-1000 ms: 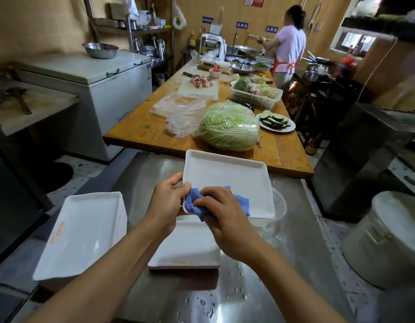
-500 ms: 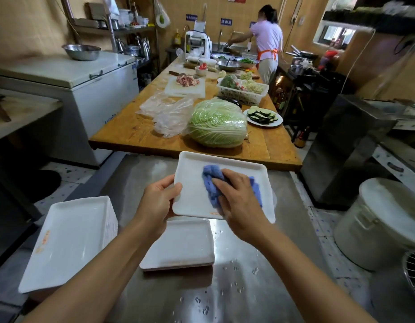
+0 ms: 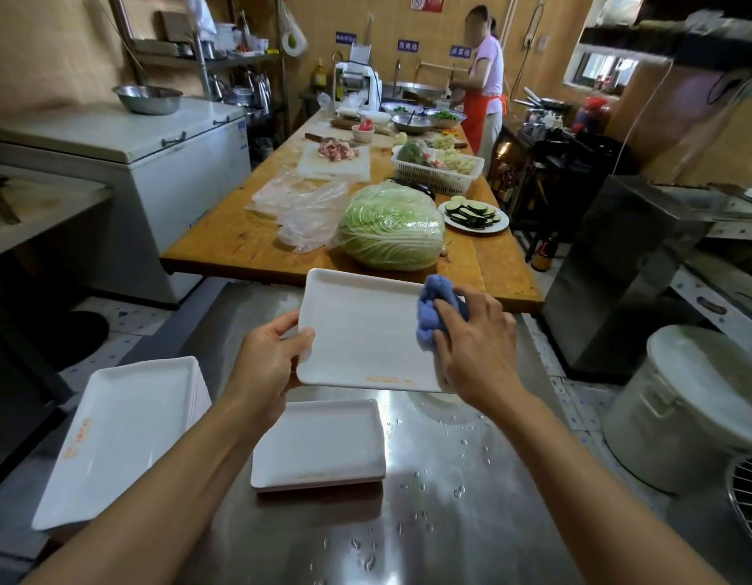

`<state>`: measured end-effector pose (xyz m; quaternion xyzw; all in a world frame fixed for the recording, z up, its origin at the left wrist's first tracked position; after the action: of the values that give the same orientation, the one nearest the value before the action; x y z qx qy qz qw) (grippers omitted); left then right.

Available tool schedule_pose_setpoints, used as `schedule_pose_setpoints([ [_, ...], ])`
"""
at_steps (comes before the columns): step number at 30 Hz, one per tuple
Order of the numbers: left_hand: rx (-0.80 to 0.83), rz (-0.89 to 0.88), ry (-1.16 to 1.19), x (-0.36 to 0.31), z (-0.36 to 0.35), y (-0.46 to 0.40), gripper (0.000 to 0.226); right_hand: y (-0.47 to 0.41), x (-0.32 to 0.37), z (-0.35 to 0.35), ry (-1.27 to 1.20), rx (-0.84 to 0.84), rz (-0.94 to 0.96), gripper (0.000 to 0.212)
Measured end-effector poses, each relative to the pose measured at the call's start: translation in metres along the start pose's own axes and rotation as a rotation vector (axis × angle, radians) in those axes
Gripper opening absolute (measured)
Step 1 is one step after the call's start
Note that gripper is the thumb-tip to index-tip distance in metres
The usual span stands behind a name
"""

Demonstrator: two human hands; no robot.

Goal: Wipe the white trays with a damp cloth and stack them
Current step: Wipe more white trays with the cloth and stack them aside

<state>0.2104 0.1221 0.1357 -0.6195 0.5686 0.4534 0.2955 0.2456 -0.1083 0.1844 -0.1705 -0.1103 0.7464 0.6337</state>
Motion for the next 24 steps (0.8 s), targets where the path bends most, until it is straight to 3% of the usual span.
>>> schedule_pose_setpoints([
  [5, -0.034, 0.013, 0.020, 0.004, 0.000, -0.004, 0.027, 0.011, -0.006, 0.001, -0.021, -0.016, 0.027, 0.036],
  [9, -0.105, 0.035, 0.098, 0.010, 0.009, -0.011, 0.029, 0.043, 0.016, 0.007, -0.333, -0.029, 0.150, 0.029],
  [14, -0.115, 0.046, 0.062, 0.028, 0.003, -0.011, 0.030, 0.057, 0.060, -0.005, -0.473, 0.019, 0.214, 0.028],
  [18, -0.129, 0.054, 0.070, 0.035, 0.002, -0.010, 0.029, 0.059, 0.088, 0.004, -0.407, -0.100, 0.313, 0.040],
  [24, -0.118, 0.035, 0.042, 0.026, 0.015, -0.010, 0.032, 0.060, 0.030, 0.001, -0.237, -0.176, 0.244, 0.038],
])
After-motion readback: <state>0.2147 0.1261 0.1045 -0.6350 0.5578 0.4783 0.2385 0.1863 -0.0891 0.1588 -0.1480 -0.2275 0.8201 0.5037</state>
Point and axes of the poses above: each hand's wrist, its own y-axis away from the middle knuckle, its own z-axis out of the back of the hand, x = y × z, the point moved 10 cm from there along -y, towards the middle knuckle, and after that the axes turned 13 degrees about y, right-handed, at the moved point
